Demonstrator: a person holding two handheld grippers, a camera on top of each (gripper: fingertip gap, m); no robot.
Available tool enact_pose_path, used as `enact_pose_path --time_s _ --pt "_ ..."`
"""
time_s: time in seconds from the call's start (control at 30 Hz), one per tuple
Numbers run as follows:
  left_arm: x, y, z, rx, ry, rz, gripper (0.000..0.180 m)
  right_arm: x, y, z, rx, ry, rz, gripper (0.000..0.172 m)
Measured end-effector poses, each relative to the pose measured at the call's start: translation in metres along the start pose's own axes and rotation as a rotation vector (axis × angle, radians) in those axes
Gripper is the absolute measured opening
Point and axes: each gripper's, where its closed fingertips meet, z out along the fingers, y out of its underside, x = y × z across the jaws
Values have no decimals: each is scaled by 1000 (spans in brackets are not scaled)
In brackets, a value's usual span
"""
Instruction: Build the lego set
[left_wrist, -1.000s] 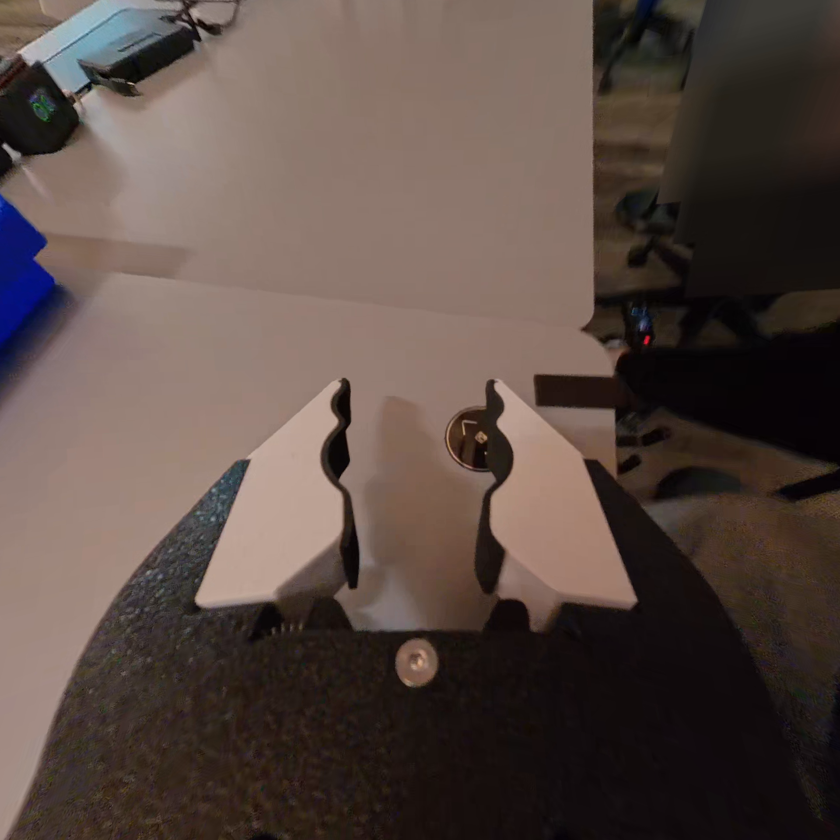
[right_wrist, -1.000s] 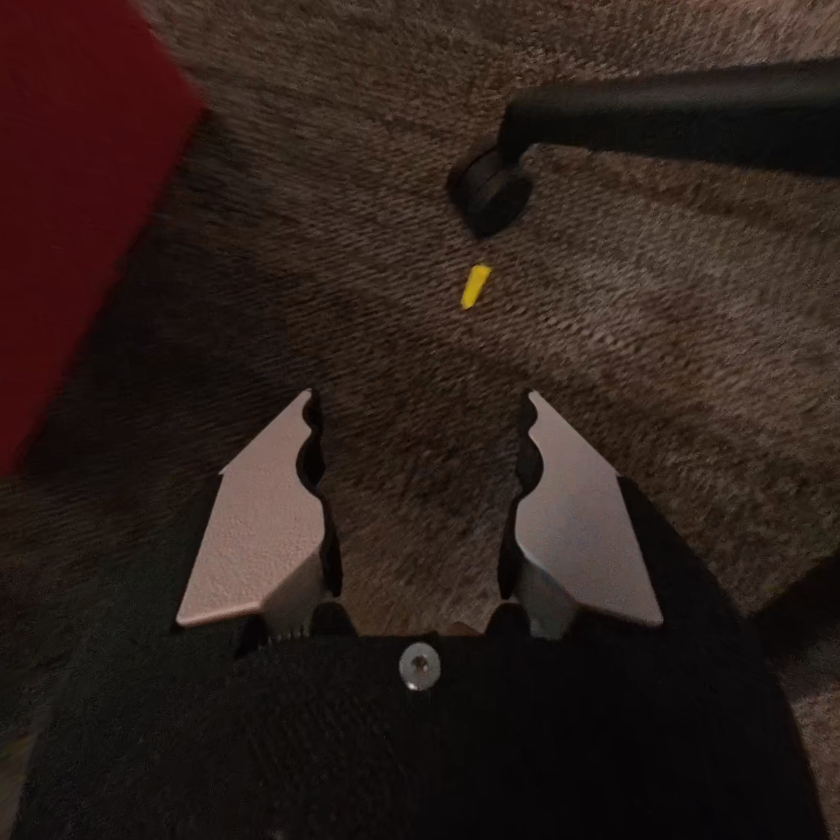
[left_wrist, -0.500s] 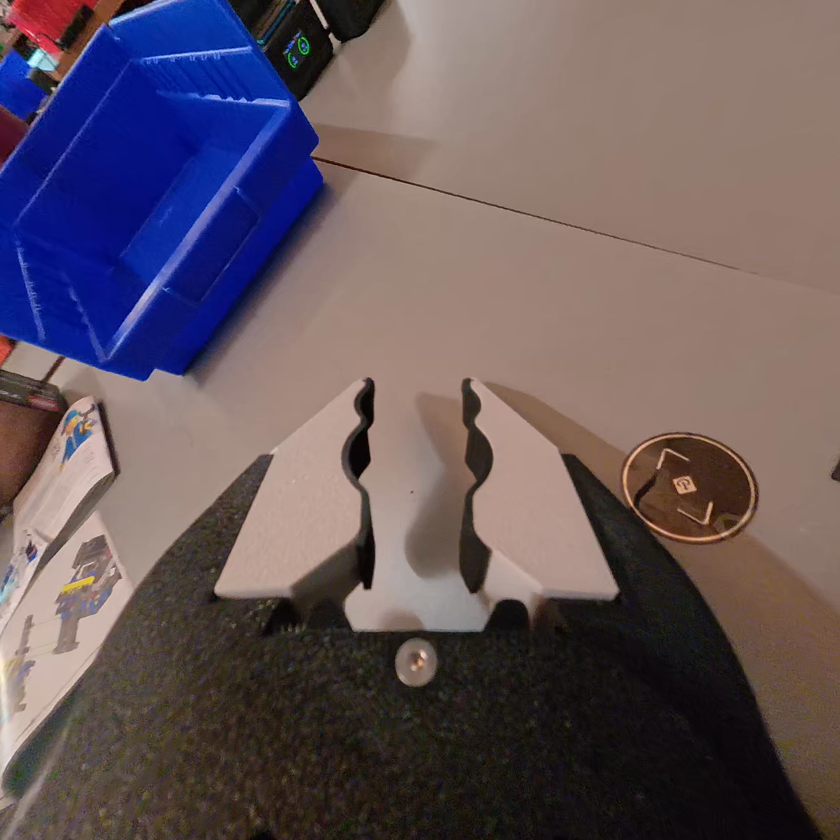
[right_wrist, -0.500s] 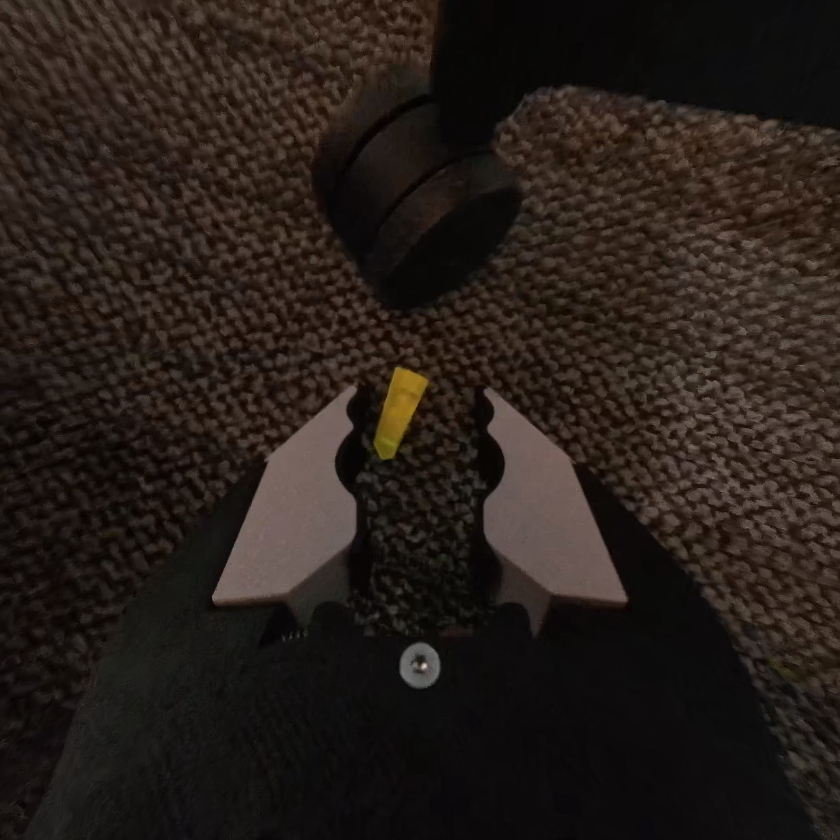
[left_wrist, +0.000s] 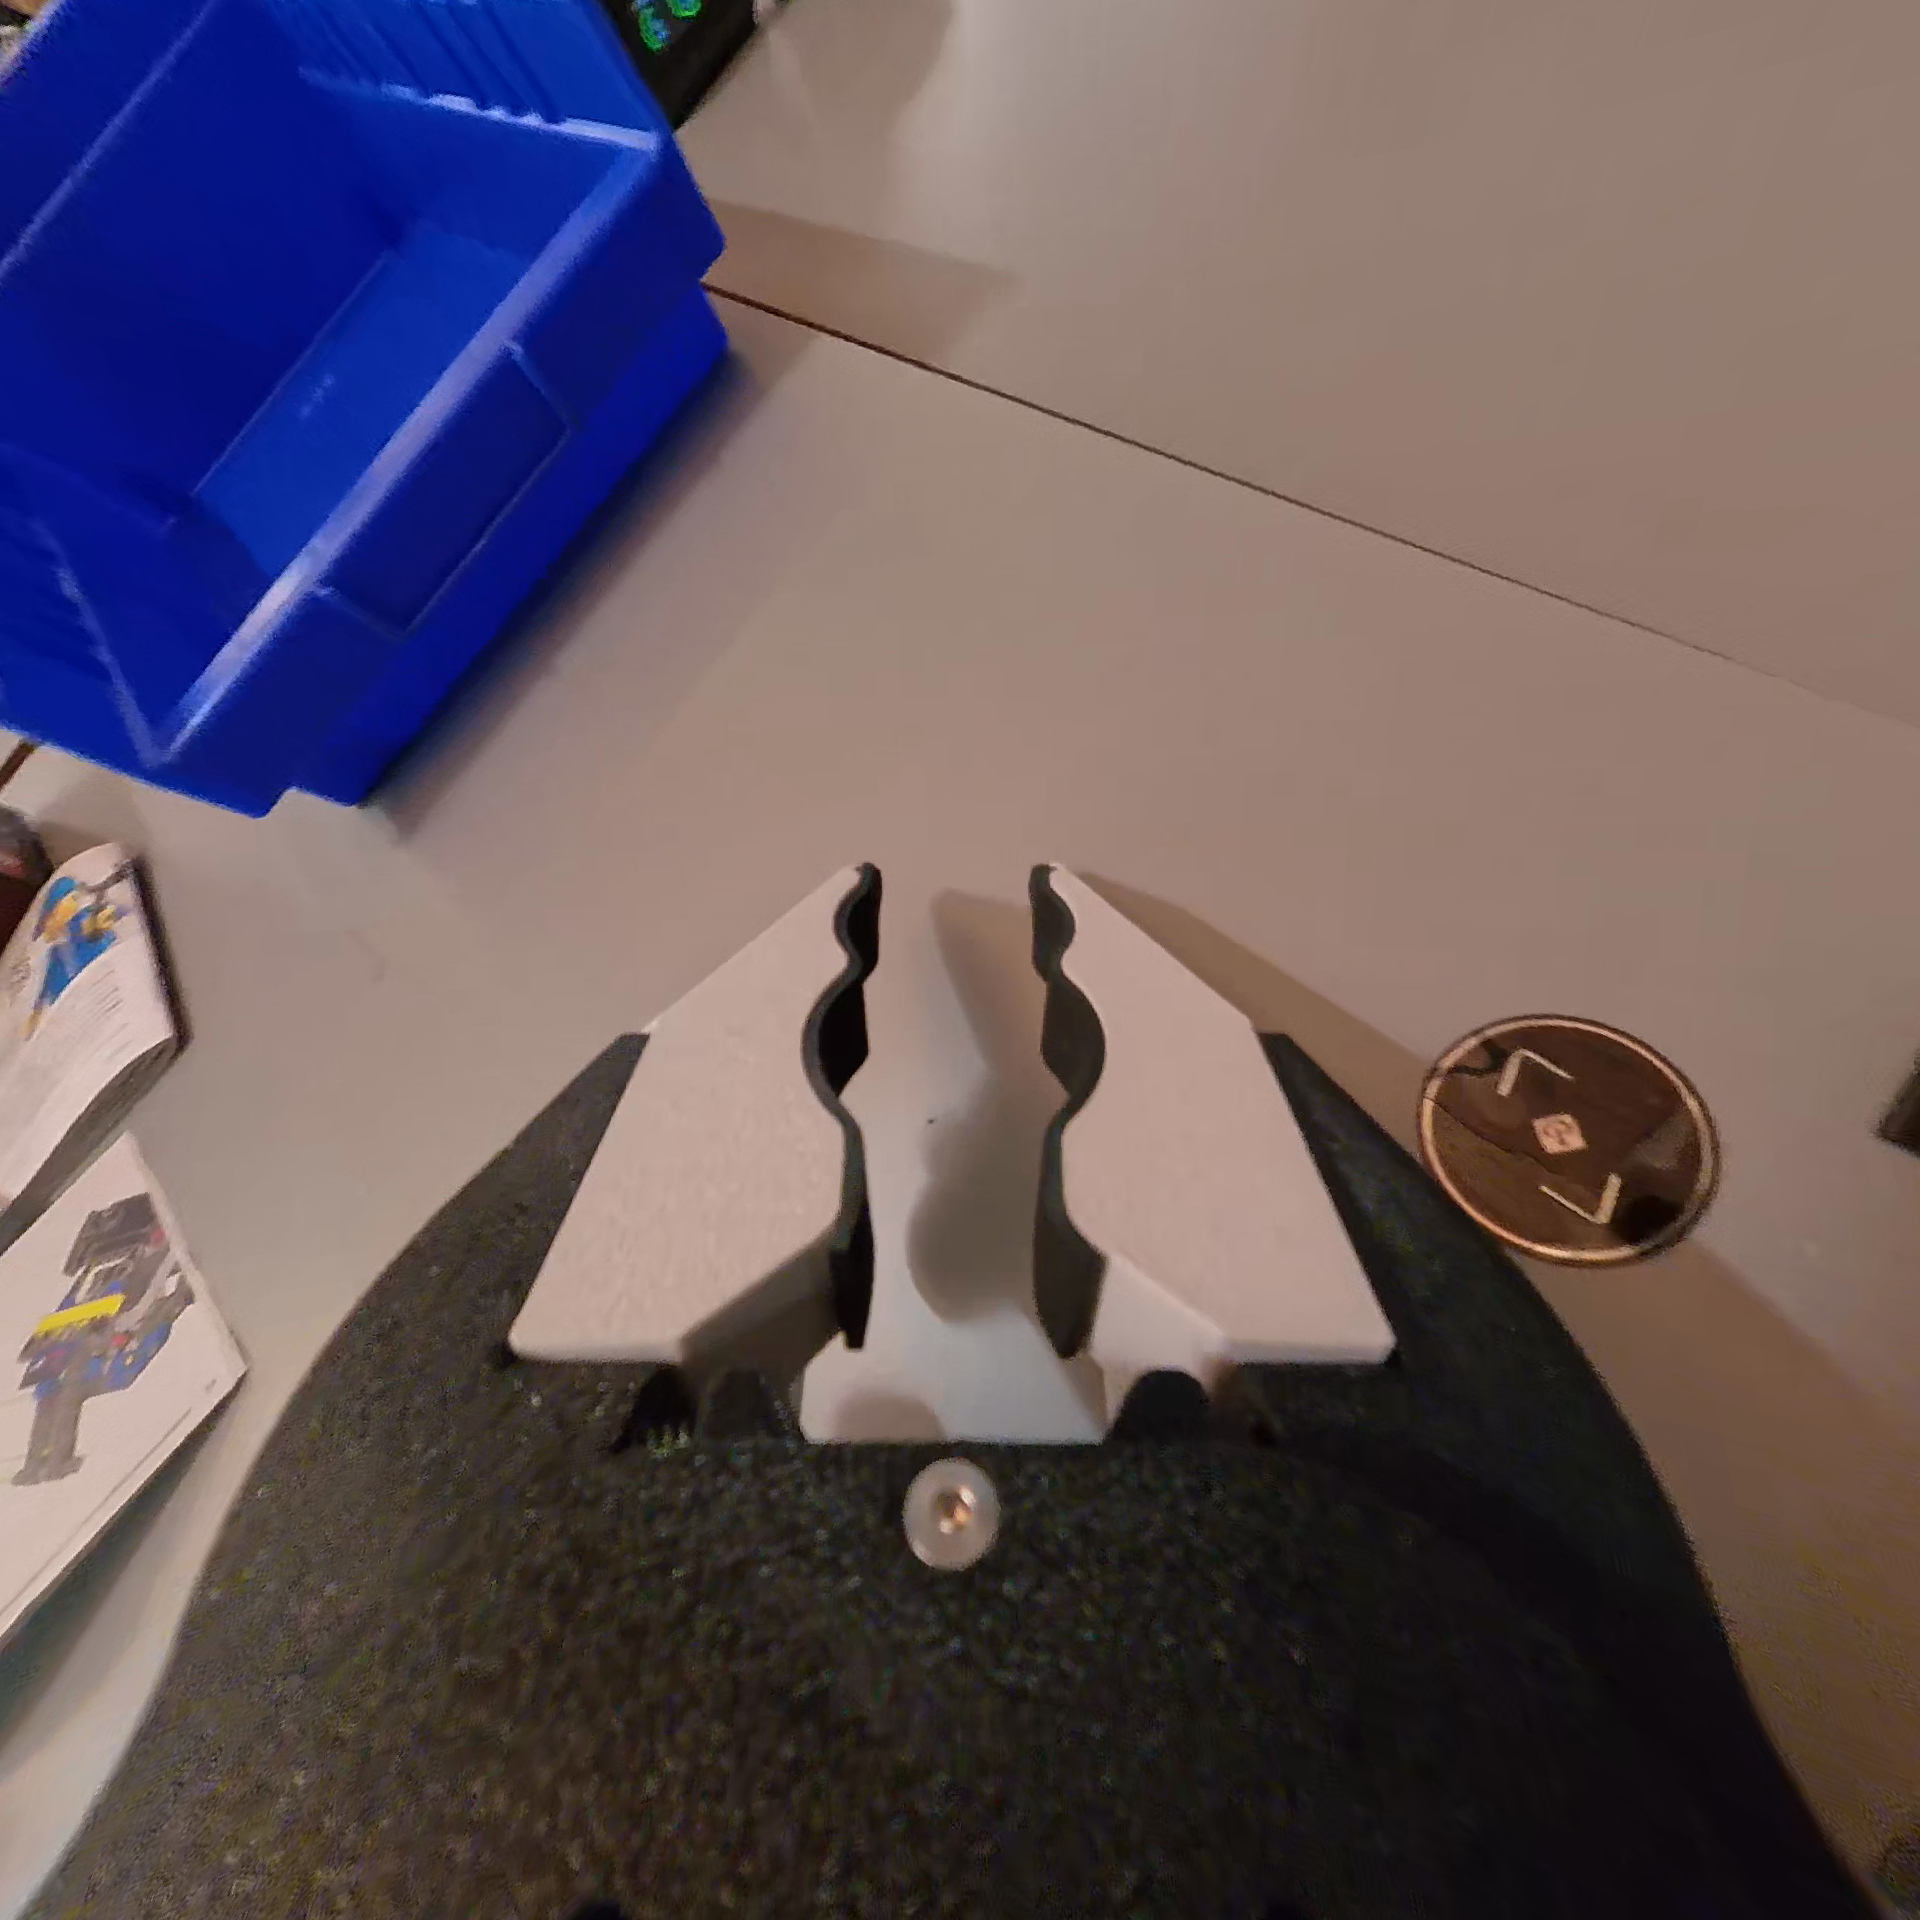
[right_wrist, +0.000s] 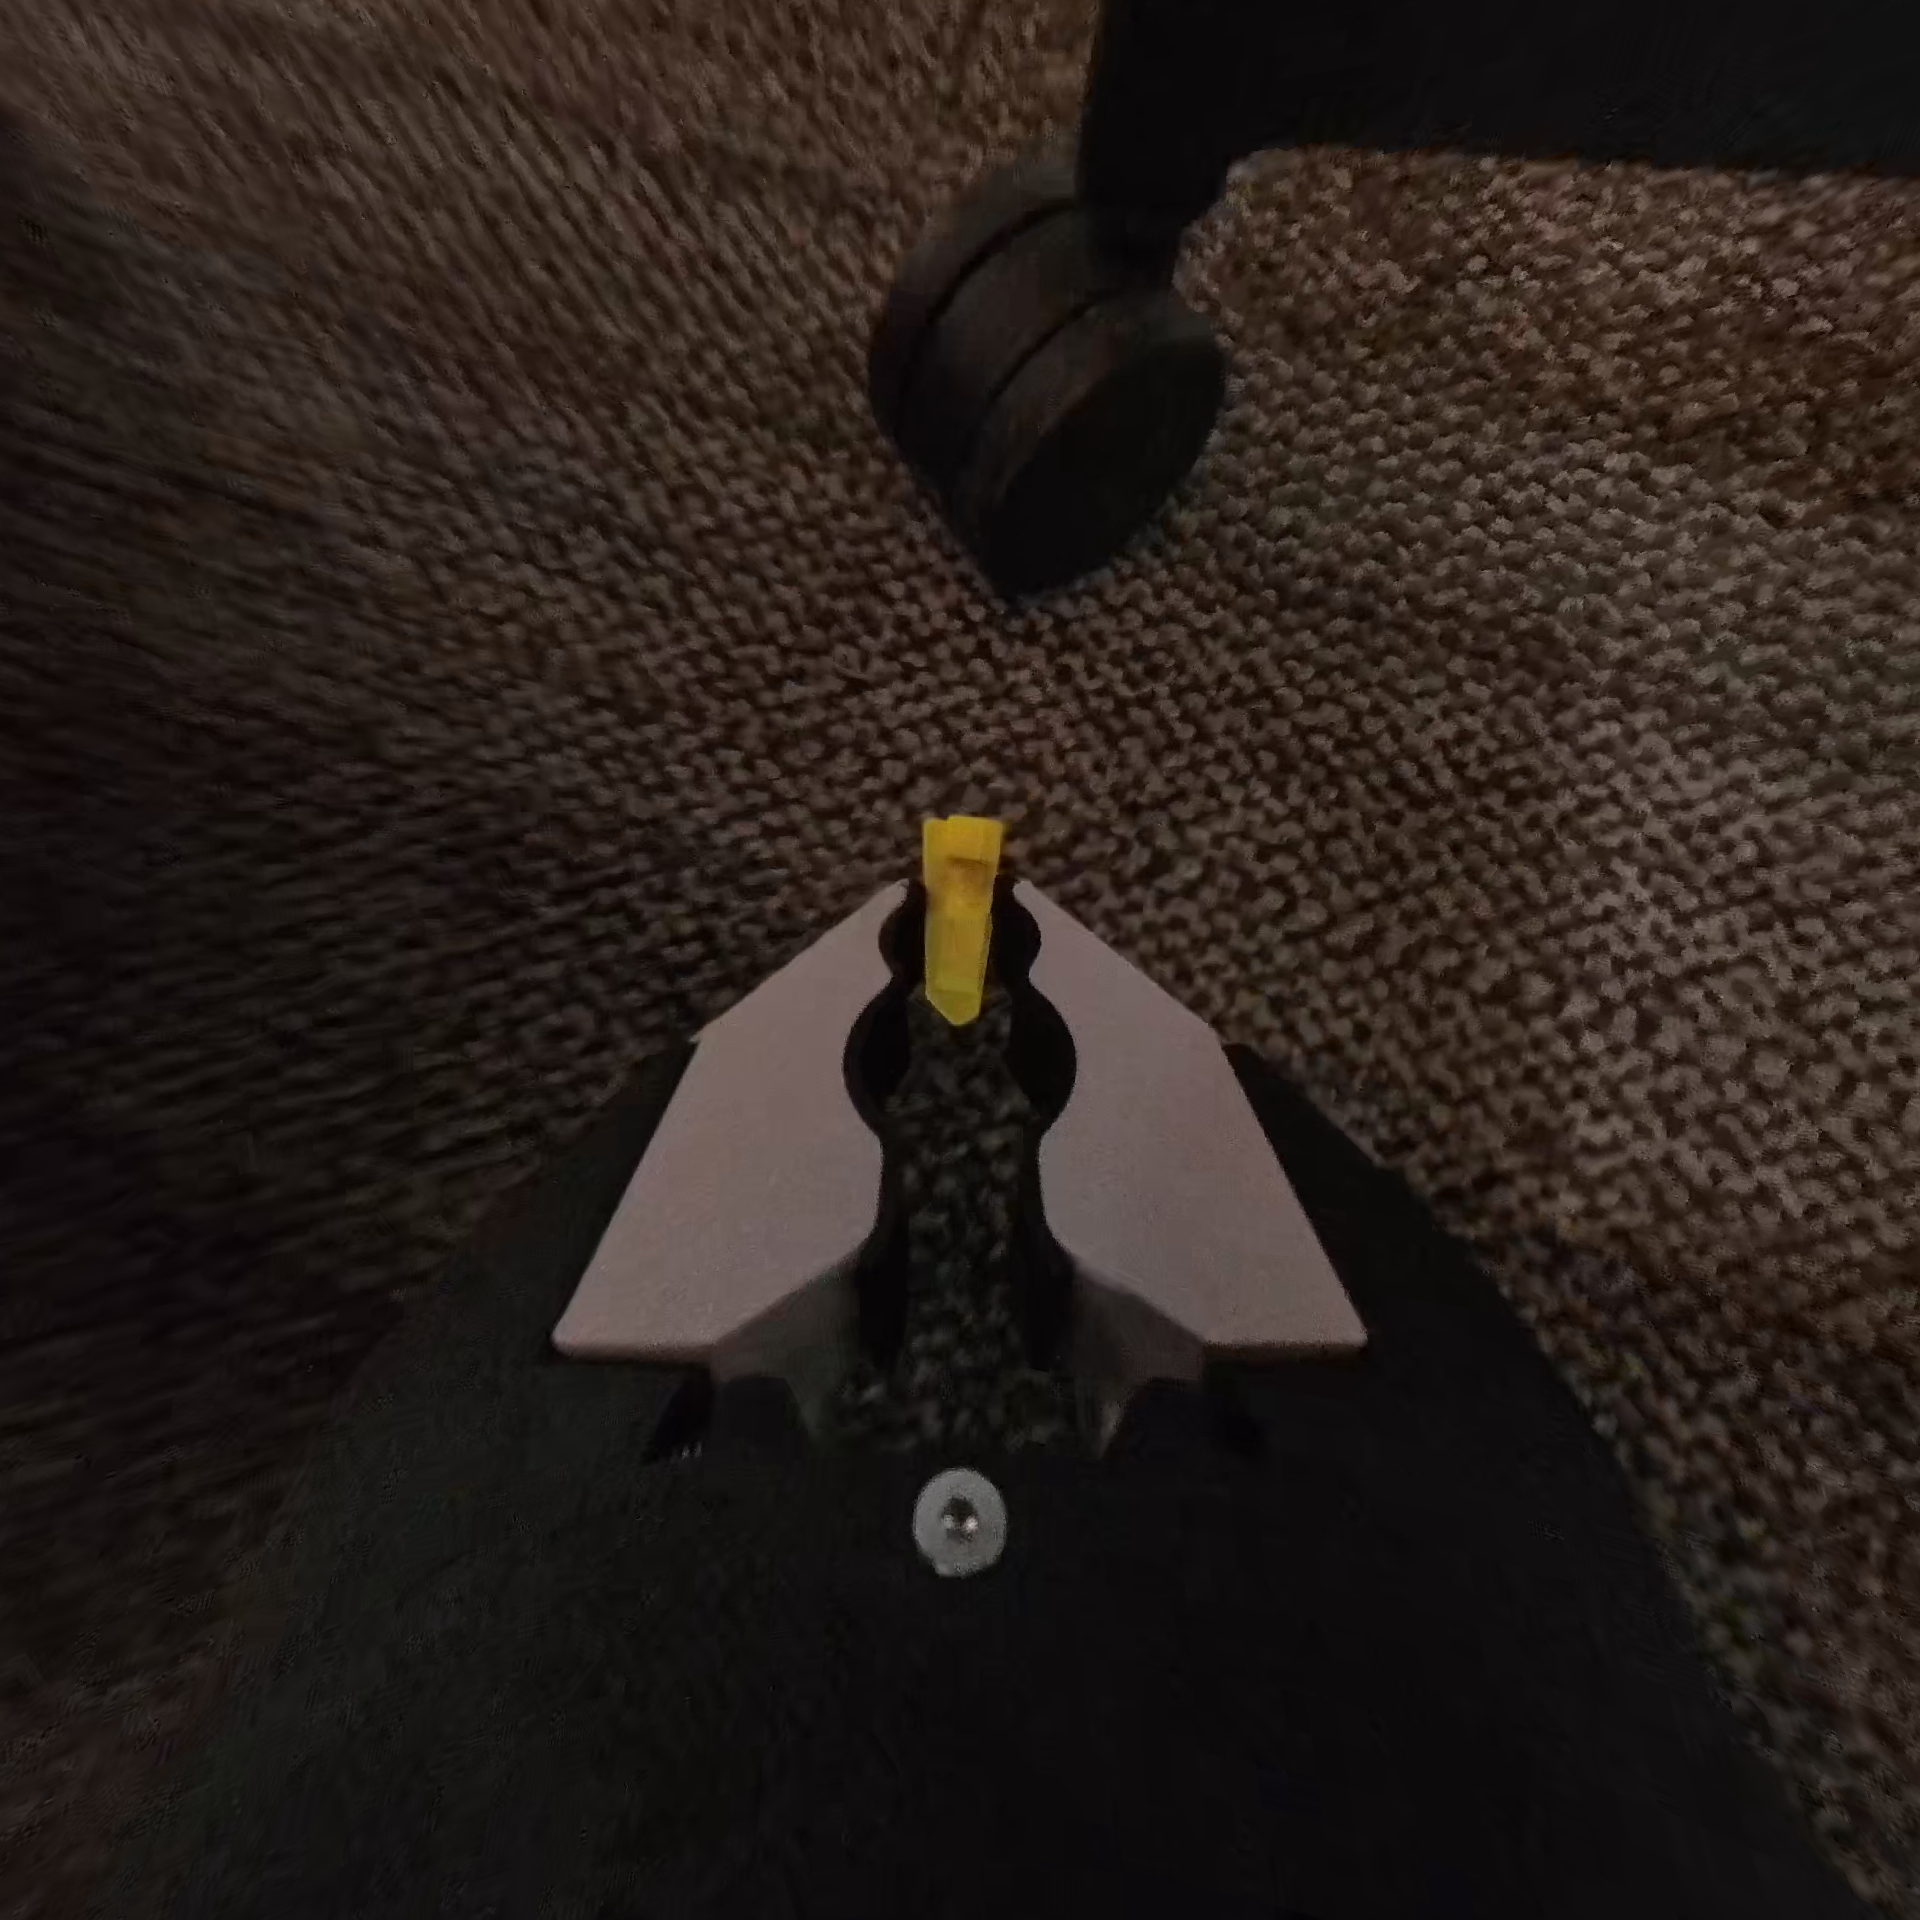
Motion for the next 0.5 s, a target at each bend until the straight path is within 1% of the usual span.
enact_pose_path --time_s 0.07,0.13,0.23,0.27,0.37,0.47,0.5 --pt "6 0 0 3 69 -18 26 -15 -8 -36 62 -55 39 10" --pt "18 -1 -2 7 184 -30 27 -34 -14 -87 119 -115 72 11" --pt "39 -5 -12 48 372 -18 27 -67 -26 -191 225 -204 19 11" --pt "42 -8 -17 75 420 -33 30 -77 -28 -229 253 -228 14 11" --pt "42 -26 -40 240 543 -101 33 -103 -40 -348 335 -304 37 11" --pt "35 -43 -72 474 574 -113 35 -122 -76 -474 480 -354 49 11" --pt "34 -46 -86 553 591 -116 38 -129 -91 -517 536 -362 42 11"
